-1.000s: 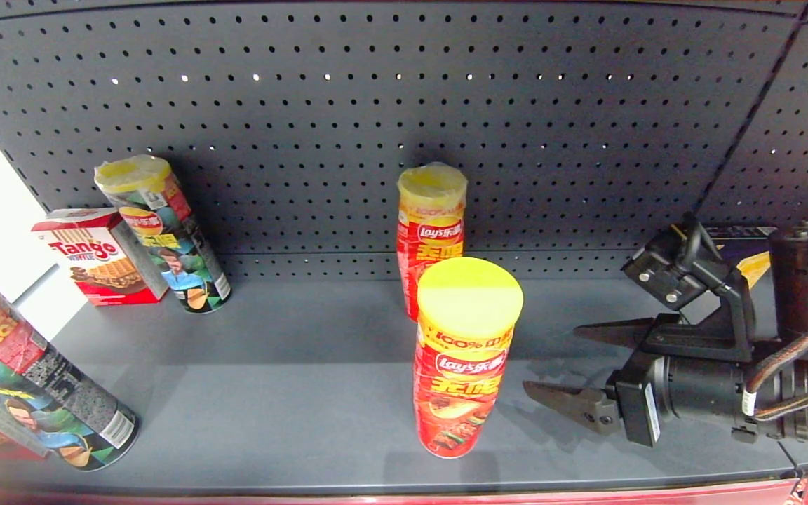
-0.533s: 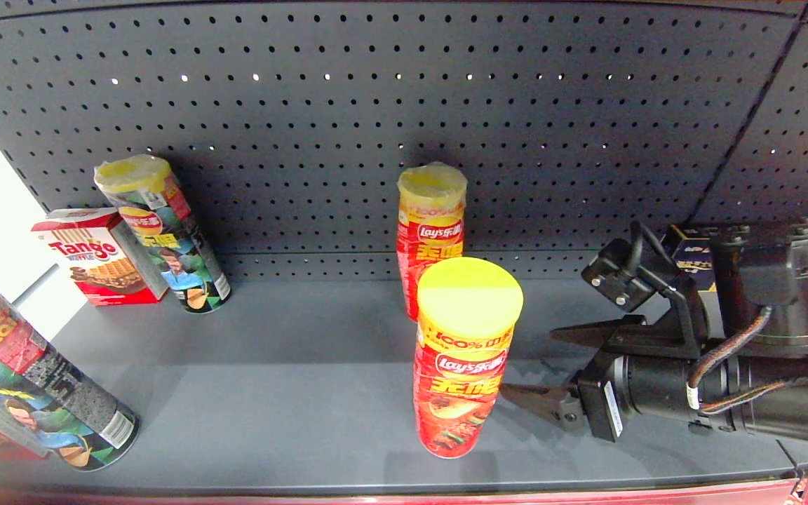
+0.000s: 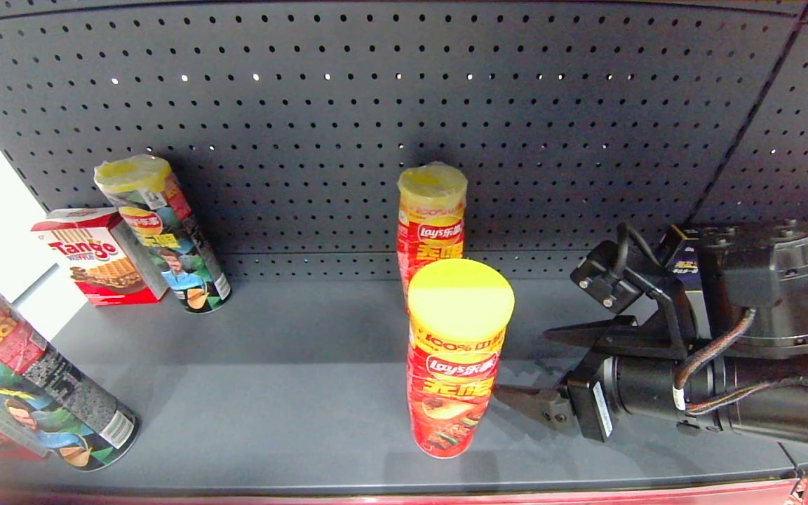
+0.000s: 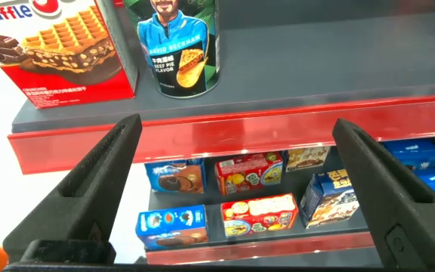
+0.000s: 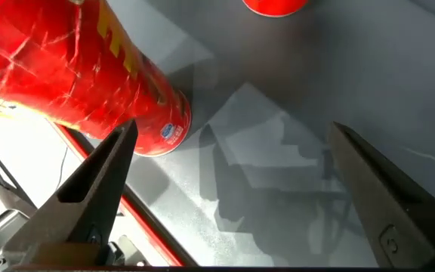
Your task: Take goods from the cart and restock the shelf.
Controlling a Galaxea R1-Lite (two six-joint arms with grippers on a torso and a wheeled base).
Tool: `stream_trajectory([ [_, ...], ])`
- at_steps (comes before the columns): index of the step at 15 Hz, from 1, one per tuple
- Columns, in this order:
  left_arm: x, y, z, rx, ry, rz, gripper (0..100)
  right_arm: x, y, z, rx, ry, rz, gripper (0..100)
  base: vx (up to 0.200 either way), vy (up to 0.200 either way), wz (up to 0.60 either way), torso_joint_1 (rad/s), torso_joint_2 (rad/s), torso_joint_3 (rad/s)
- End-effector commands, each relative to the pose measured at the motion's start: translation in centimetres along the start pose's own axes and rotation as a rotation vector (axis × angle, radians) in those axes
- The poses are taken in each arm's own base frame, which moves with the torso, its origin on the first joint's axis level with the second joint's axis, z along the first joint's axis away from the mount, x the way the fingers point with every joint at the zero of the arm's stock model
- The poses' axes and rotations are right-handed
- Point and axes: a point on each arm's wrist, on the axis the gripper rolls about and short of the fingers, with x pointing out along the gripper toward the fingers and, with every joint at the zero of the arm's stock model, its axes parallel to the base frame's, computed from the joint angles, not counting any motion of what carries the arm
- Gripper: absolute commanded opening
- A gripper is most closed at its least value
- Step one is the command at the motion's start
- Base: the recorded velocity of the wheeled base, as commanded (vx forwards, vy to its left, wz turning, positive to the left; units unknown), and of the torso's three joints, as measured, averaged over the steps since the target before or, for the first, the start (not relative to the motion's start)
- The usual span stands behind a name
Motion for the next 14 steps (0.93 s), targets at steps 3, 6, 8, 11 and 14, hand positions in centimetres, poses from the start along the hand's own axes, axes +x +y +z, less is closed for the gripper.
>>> stream_trajectory([
  [3, 0.0, 0.0, 0.0, 0.0, 0.002, 0.0, 100, 0.3, 0.3, 0.2, -0.006, -0.002, 0.011, 100, 0.0, 0.0, 0.0, 0.0, 0.0, 0.0],
  [6, 0.0, 0.0, 0.0, -0.002, 0.002, 0.0, 100, 0.4, 0.4, 0.2, -0.007, 0.001, 0.013, 100, 0.0, 0.0, 0.0, 0.0, 0.0, 0.0],
  [8, 0.0, 0.0, 0.0, -0.002, 0.002, 0.0, 100, 0.4, 0.3, 0.1, -0.006, 0.003, 0.013, 100, 0.0, 0.0, 0.0, 0.0, 0.0, 0.0],
  [11, 0.0, 0.0, 0.0, -0.002, 0.002, 0.001, 100, -0.4, -0.6, 0.2, 0.01, -0.028, -0.025, 100, 0.0, 0.0, 0.0, 0.0, 0.0, 0.0],
  [14, 0.0, 0.0, 0.0, -0.002, 0.002, 0.001, 100, -5.4, -3.8, 1.3, 0.057, -0.179, -0.184, 100, 0.0, 0.0, 0.0, 0.0, 0.0, 0.0],
])
